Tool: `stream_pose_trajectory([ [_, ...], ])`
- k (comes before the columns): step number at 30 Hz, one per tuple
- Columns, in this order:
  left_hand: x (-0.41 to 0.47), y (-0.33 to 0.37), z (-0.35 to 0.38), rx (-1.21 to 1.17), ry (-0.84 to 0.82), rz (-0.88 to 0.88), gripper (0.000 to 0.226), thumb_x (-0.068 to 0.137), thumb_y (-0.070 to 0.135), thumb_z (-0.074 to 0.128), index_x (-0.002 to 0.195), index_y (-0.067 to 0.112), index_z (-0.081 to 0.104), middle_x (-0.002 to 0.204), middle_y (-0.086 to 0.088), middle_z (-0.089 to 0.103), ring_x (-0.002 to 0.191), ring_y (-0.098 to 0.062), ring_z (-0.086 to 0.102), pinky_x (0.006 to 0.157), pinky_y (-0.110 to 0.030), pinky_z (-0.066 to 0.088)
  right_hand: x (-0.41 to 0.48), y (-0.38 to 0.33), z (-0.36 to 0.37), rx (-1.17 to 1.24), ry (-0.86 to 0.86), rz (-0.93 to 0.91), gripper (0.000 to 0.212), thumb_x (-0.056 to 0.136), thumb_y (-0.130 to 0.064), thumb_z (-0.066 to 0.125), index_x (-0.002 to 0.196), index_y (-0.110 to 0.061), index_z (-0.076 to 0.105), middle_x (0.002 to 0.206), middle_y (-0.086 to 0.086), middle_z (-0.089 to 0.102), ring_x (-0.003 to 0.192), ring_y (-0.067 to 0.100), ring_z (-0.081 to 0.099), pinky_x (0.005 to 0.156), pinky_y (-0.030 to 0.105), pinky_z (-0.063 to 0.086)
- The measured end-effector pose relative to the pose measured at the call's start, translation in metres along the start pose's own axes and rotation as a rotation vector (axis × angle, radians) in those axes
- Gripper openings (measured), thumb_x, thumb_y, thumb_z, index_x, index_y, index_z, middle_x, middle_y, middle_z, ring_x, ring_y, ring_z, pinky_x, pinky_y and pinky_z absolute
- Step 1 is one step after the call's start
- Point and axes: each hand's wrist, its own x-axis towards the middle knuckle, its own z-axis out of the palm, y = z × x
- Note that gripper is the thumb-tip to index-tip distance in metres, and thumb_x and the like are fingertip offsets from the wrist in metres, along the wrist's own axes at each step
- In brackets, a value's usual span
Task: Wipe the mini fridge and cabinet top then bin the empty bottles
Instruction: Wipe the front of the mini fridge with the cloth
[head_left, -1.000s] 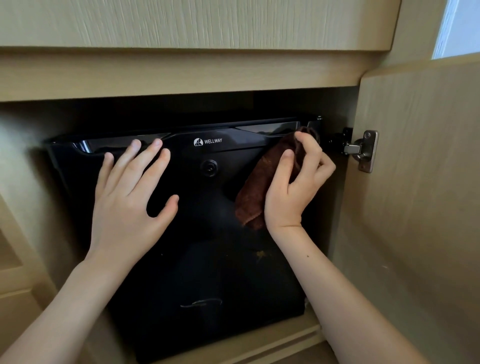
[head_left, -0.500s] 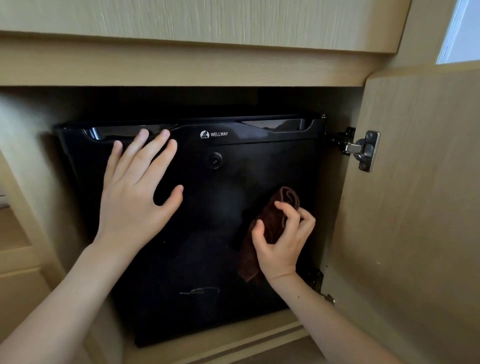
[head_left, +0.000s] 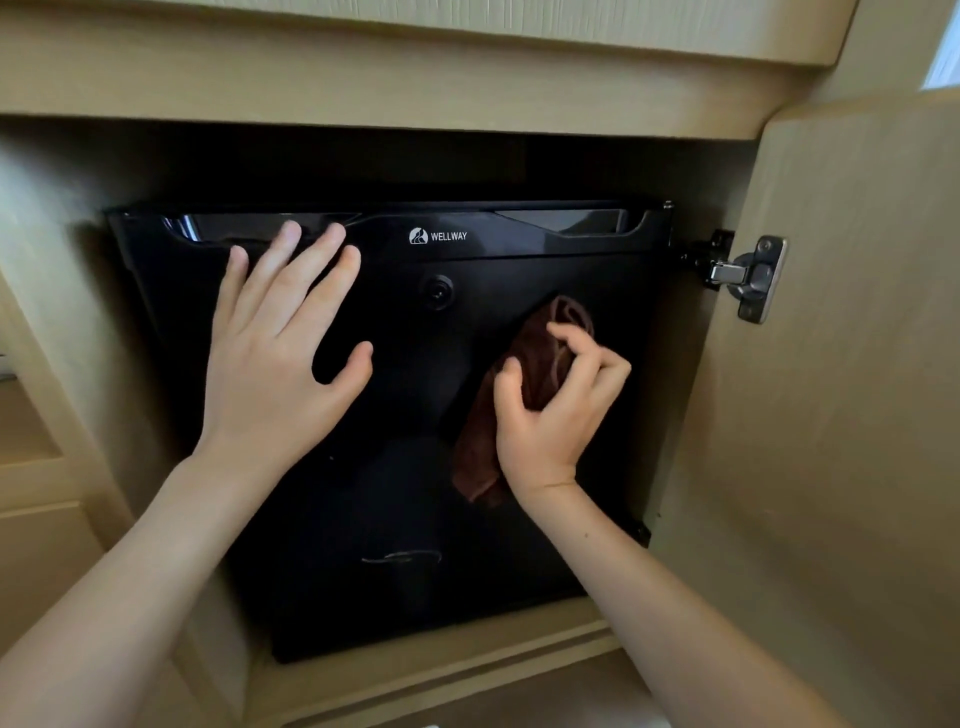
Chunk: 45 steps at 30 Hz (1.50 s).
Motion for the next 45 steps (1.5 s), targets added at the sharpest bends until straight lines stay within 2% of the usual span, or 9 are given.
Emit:
stream_pose_trajectory([
  [6,-0.007,0.007,0.002,0.032,-0.005,0.04,0.054,0.091,0.019,0.065,0.143,0.007,0.052,0.156,-0.008,0.042,0.15,-0.029,0.029,0.125,-0.046,0.015,-0.033,0.039,-0.031,-0.073,-0.15,-0.036,0.042,0.082,-0.03,0.062,0.113,-0.001,0.061,0.11,0.008,0.039,0.098,0.028,0.05,0.084,0.04,0.05],
  [8,-0.008,0.008,0.002,0.068,-0.024,0.103,0.054,0.092,0.019,0.063,0.143,0.007,0.052,0.155,-0.008,0.044,0.149,-0.028,0.031,0.125,-0.045,0.016,-0.022,0.031,-0.028,-0.044,-0.109,-0.014,0.038,0.084,-0.029,0.062,0.111,-0.003,0.061,0.109,0.007,0.038,0.098,0.027,0.05,0.086,0.036,0.049],
  [13,-0.019,0.013,0.011,0.087,-0.129,0.178,0.055,0.093,0.025,0.062,0.145,0.01,0.05,0.155,-0.005,0.043,0.15,-0.026,0.028,0.126,-0.043,0.013,0.021,0.01,-0.011,0.057,0.109,0.063,0.034,0.08,-0.025,0.066,0.11,-0.01,0.061,0.107,-0.007,0.035,0.098,0.01,0.044,0.09,0.006,0.034],
  [17,-0.028,0.009,0.014,0.09,-0.146,0.178,0.055,0.096,0.025,0.06,0.147,0.01,0.047,0.157,-0.003,0.04,0.151,-0.024,0.025,0.126,-0.042,0.013,-0.008,0.034,-0.017,-0.079,-0.079,-0.18,0.04,0.077,-0.028,0.068,0.112,-0.009,0.06,0.107,0.01,0.04,0.099,0.024,0.048,0.088,0.025,0.045],
  [19,-0.03,0.008,0.015,0.091,-0.145,0.181,0.055,0.097,0.026,0.059,0.148,0.01,0.046,0.157,-0.002,0.039,0.152,-0.023,0.024,0.126,-0.041,0.013,-0.028,0.054,-0.028,-0.144,-0.218,-0.312,0.042,0.076,-0.032,0.068,0.112,-0.016,0.055,0.108,0.006,0.038,0.096,0.028,0.049,0.078,0.037,0.05],
  [23,-0.035,0.006,0.018,0.095,-0.124,0.179,0.054,0.098,0.026,0.057,0.148,0.01,0.045,0.158,-0.002,0.038,0.152,-0.022,0.023,0.126,-0.042,0.014,-0.027,0.076,-0.047,-0.181,-0.363,-0.499,0.039,0.077,-0.032,0.069,0.111,-0.02,0.054,0.105,0.003,0.038,0.093,0.027,0.049,0.074,0.041,0.051],
  [29,-0.037,0.005,0.025,0.067,-0.074,0.181,0.053,0.098,0.025,0.058,0.147,0.01,0.047,0.157,-0.001,0.038,0.152,-0.022,0.026,0.125,-0.046,0.018,0.005,0.048,-0.025,0.004,-0.036,-0.102,0.033,0.079,-0.029,0.069,0.108,-0.02,0.057,0.108,-0.001,0.038,0.096,0.018,0.05,0.087,0.022,0.045],
  [38,-0.038,0.006,0.029,0.03,-0.028,0.167,0.053,0.097,0.023,0.059,0.147,0.011,0.048,0.155,0.001,0.04,0.151,-0.022,0.028,0.124,-0.046,0.017,-0.05,0.069,-0.041,0.049,0.05,0.177,0.031,0.077,-0.028,0.063,0.106,-0.023,0.052,0.106,0.006,0.042,0.096,0.006,0.05,0.084,0.016,0.044],
  [45,-0.039,0.003,0.033,0.059,-0.011,0.191,0.052,0.096,0.022,0.06,0.145,0.009,0.05,0.153,-0.004,0.044,0.149,-0.026,0.032,0.124,-0.047,0.017,-0.001,0.049,-0.021,0.112,0.172,0.098,0.028,0.077,-0.02,0.069,0.103,-0.014,0.06,0.104,0.007,0.044,0.094,0.0,0.05,0.083,0.01,0.042],
])
